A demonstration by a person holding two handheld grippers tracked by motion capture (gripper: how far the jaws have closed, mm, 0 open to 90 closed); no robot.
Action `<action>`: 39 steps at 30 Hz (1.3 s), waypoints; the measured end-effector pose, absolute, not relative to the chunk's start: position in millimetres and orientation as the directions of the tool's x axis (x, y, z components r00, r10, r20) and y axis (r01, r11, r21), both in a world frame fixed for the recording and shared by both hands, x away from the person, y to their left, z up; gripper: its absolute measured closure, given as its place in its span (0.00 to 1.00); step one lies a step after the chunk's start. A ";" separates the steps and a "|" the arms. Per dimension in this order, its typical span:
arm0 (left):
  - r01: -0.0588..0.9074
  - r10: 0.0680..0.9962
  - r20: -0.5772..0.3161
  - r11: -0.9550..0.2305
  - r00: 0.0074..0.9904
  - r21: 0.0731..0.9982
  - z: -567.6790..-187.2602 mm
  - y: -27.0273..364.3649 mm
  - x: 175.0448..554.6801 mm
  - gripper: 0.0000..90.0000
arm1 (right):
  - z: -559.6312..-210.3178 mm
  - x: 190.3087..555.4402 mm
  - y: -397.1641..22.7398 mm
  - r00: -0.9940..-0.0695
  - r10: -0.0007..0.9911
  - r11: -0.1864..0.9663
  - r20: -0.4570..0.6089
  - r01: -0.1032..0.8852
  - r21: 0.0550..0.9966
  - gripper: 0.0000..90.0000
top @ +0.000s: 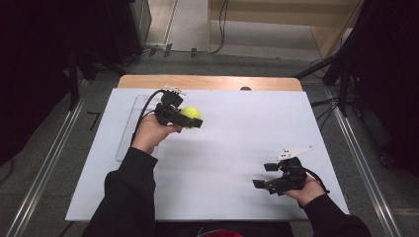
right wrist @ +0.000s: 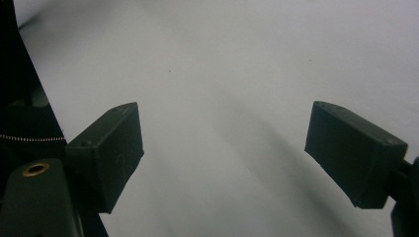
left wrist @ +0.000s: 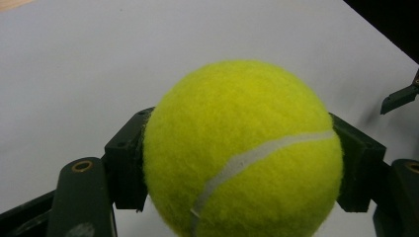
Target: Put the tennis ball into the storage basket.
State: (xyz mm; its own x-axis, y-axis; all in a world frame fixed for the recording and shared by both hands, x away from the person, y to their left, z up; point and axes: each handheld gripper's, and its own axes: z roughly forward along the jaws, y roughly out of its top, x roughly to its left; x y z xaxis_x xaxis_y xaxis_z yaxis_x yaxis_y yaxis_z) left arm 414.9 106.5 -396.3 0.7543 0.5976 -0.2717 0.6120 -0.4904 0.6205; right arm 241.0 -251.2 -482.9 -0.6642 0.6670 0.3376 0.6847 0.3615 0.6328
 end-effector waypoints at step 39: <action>0.660 0.701 -0.250 -0.403 0.668 0.634 -386.7 150.8 421.8 0.30 | -482.6 241.0 -250.7 -0.658 0.671 0.358 0.341 0.690 0.629 0.14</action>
State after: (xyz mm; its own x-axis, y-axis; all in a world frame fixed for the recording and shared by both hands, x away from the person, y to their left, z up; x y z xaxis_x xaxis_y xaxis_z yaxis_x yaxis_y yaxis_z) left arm 421.8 150.8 -386.7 0.6679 0.7008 -0.2505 0.6602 -0.4026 0.6340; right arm 241.0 -250.7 -482.6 -0.6585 0.6709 0.3410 0.6902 0.3577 0.6290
